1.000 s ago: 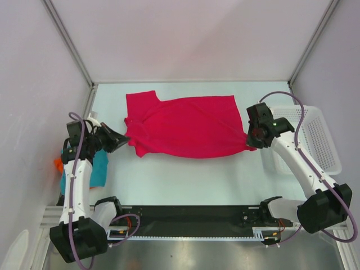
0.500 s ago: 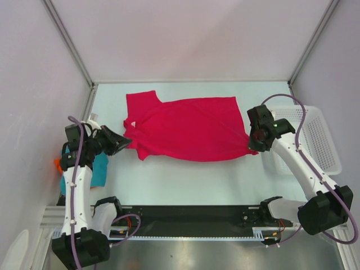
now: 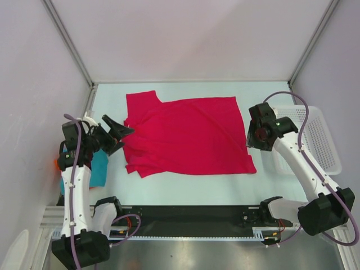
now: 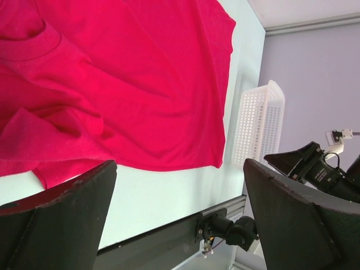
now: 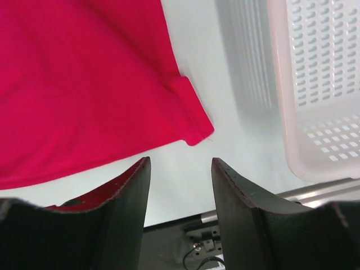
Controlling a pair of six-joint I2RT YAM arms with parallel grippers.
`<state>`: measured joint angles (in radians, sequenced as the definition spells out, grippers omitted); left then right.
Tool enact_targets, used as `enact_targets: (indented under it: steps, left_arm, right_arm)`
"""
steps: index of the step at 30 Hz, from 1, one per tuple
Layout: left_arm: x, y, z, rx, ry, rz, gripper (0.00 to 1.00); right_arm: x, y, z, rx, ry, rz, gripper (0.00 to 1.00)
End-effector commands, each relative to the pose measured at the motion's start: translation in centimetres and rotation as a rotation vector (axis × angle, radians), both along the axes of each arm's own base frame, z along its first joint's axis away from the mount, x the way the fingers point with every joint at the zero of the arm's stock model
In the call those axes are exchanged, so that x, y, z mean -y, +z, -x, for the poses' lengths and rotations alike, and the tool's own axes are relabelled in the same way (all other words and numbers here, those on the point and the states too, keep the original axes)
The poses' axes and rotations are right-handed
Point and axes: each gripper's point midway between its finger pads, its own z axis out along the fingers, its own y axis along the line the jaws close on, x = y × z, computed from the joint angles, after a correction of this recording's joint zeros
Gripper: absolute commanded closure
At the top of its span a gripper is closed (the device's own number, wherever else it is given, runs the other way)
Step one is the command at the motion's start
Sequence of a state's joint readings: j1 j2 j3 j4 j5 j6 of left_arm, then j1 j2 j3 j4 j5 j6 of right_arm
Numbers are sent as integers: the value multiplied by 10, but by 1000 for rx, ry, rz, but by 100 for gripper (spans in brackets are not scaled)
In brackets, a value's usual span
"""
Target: Fold and stack the t-shirts
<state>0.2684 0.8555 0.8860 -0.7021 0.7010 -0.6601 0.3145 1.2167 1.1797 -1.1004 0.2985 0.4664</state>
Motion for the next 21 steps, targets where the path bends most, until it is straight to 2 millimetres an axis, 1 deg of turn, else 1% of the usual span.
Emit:
enact_targets:
  steps: [1, 2, 3, 4, 6, 7, 8, 9, 10, 12, 13, 14, 16, 17, 19, 20, 21]
  left_arm:
    - [-9, 9, -29, 43, 28, -2, 0]
    - [-10, 7, -34, 42, 23, 5, 0]
    - [-9, 9, -39, 45, 11, 13, 0]
    - [-11, 2, -51, 27, 5, 25, 0]
    - [-12, 2, -63, 25, -9, 35, 0]
    - [-13, 1, -69, 27, -18, 33, 0]
    - [-14, -6, -75, -2, -25, 41, 0]
    - [-15, -4, -79, 5, -30, 34, 0]
    - [-16, -6, -80, 1, -28, 33, 0]
    - [-16, -9, -81, 2, -30, 33, 0]
    - [-15, -9, -79, 3, -35, 36, 0]
    - [-14, -9, -76, 7, -37, 35, 0]
    - [-12, -14, -70, 3, -44, 35, 0]
    - [-10, -16, -64, 6, -47, 33, 0]
    - [-8, -20, -57, -1, -49, 34, 0]
    - [-6, -24, -52, -12, -52, 38, 1]
    - [-5, -24, -46, -9, -58, 32, 0]
  right_arm:
    - [-12, 6, -33, 69, 11, -55, 46]
    - [-16, 4, -38, 73, 19, -73, 46]
    - [-22, -4, -46, 51, 26, -94, 45]
    - [-28, -4, -58, 78, 40, -108, 45]
    - [-37, -9, -73, 67, 62, -116, 44]
    - [-45, -12, -90, 67, 87, -108, 44]
    - [-50, -15, -99, 64, 99, -105, 43]
    - [-55, -16, -111, 72, 112, -106, 43]
    - [-61, -21, -128, 63, 124, -104, 43]
    - [-72, -22, -148, 68, 157, -117, 43]
    - [-79, -31, -164, 57, 168, -121, 43]
    - [-85, -29, -174, 70, 185, -127, 43]
    - [-93, -36, -192, 71, 198, -145, 43]
    - [-97, -42, -209, 72, 181, -151, 43]
    - [-103, -46, -225, 81, 173, -178, 42]
    - [-108, -57, -236, 74, 171, -192, 42]
    - [-112, -59, -246, 92, 169, -205, 42]
